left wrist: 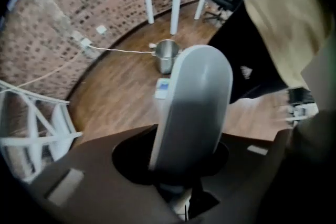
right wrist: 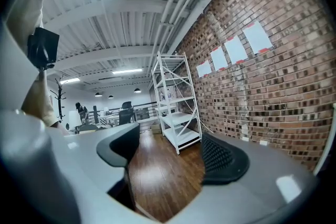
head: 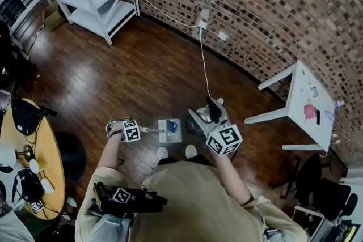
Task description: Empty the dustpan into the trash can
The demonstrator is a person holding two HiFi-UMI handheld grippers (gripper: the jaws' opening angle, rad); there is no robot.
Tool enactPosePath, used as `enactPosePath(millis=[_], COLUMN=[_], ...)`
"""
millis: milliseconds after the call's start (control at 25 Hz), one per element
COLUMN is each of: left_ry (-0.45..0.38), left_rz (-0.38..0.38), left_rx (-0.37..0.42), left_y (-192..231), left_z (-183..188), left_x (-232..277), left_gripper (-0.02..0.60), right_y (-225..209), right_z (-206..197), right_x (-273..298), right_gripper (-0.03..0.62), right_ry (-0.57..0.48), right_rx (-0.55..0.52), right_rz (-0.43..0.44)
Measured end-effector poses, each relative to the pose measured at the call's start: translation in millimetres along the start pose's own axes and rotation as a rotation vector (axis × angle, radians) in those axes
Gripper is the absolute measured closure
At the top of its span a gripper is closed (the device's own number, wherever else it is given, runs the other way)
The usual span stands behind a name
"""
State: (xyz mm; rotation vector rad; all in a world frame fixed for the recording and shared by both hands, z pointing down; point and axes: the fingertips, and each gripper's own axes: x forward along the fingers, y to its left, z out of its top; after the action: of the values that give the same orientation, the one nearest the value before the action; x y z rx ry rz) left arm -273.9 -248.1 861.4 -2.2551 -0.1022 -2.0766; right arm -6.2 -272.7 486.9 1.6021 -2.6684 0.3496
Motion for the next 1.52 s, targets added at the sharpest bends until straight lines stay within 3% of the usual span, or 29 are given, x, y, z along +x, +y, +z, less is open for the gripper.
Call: enactPosePath(millis=[40,80,200,360,640,840,1000,1240,1520], left_ry=[-0.033,-0.067,-0.120,-0.128,-0.129,-0.120,-0.070,-0.183,-0.182], left_rz=[-0.047,-0.031,0.093,0.151,0.138,0.192,0.197,0.265,0.268], left_rx=[0.026,0.040,0.038,0.039,0.000,0.041,0.104,-0.087,-0.164], left_y=[-10.8,-11.7,1.4,16.4,18.4,11.7,-2.3,10.4,15.7], left_z=[8.5,17.6,42.5,61.5,56.9,56.7,60.0,84.2,98.4], left_x=[-0.2,-1.8,-4.9,-6.2,-5.7,-3.3,-3.7,-25.6,-38.9], left_gripper=[0.476,0.506,0.509,0.509,0.499,0.525,0.581,0.581,0.581], right_y=[-1.0,-1.9,-5.2,-4.7,-6.3,-9.8,-10.1,-20.0,-29.1], right_z=[0.4,0.6,-0.5,-1.7,-10.0,-9.8,-4.3,10.8,15.1], right_x=[-0.2,-0.9,-2.9,0.1,0.5,0.1,-0.8,-2.1,-10.7], right_gripper=[0.241,0.241,0.241,0.241,0.241,0.243,0.244,0.253,0.256], right_ry=[0.000,0.001,0.008,0.008,0.030,0.018,-0.004,-0.047,-0.070], right_rx=[0.001,0.003,0.013,0.027,0.052,0.069,0.081,0.095,0.111], right_rz=[0.000,-0.002,-0.008,0.010,0.033,0.046,0.064,0.059,0.059])
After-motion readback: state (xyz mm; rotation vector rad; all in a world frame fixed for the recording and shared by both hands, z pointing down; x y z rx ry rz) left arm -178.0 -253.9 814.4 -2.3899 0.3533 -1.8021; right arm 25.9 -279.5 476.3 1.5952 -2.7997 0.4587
